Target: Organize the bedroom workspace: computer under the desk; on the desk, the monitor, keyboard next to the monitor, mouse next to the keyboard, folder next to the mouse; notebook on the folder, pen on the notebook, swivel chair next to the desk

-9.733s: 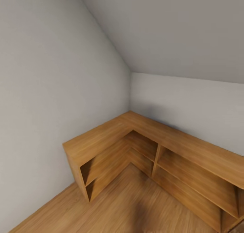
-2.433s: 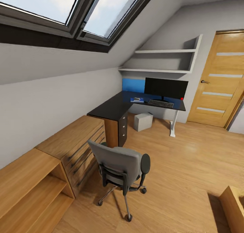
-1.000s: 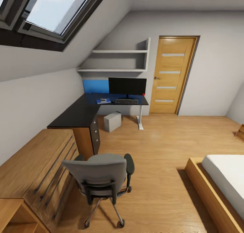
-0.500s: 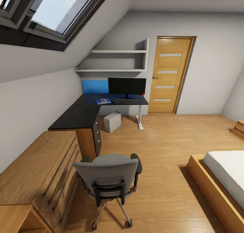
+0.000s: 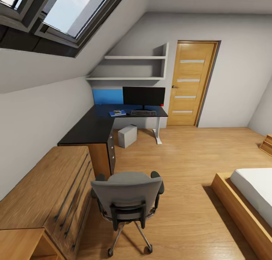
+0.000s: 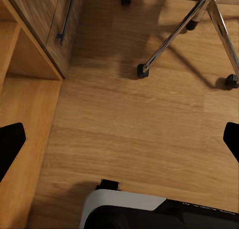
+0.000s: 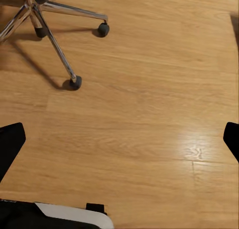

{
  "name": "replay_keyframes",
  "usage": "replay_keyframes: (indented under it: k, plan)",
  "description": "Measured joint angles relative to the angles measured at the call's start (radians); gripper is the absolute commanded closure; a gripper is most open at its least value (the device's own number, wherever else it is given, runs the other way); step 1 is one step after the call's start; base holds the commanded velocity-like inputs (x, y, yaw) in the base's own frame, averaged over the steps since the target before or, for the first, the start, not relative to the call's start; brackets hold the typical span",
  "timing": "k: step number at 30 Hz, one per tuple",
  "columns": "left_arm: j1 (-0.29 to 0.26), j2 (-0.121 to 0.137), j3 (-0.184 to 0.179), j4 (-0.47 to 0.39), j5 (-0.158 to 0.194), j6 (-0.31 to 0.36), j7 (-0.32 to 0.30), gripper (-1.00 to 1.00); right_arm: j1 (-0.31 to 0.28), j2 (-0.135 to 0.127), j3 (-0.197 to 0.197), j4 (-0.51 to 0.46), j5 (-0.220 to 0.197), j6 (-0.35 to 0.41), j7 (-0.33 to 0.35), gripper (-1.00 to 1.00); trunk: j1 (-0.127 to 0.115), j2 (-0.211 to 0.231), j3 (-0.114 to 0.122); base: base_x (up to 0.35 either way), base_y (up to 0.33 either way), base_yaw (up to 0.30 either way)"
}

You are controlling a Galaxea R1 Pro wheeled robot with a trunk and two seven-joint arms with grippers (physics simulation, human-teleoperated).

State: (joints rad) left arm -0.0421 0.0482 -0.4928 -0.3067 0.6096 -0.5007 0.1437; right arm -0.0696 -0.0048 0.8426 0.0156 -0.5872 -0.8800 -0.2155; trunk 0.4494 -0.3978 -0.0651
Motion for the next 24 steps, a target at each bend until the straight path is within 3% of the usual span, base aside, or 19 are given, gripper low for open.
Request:
replay_keyframes:
  k: [7,24]
  plan:
    - [0.0,0.0,0.0,0.0,-0.001,0.0,0.0,-1.0,0.0,0.001,0.001,-0.002,0.0,0.002,0.001,-1.0,0.0,0.0,0.0,0.0,0.137,0.0]
    - [0.0,0.002,0.003,-0.04,0.003,0.001,0.01,-1.0,0.0,0.006,-0.003,-0.025,-0.003,0.002,-0.002,-1.0,0.0,0.0,0.0,0.0,0.008,0.0]
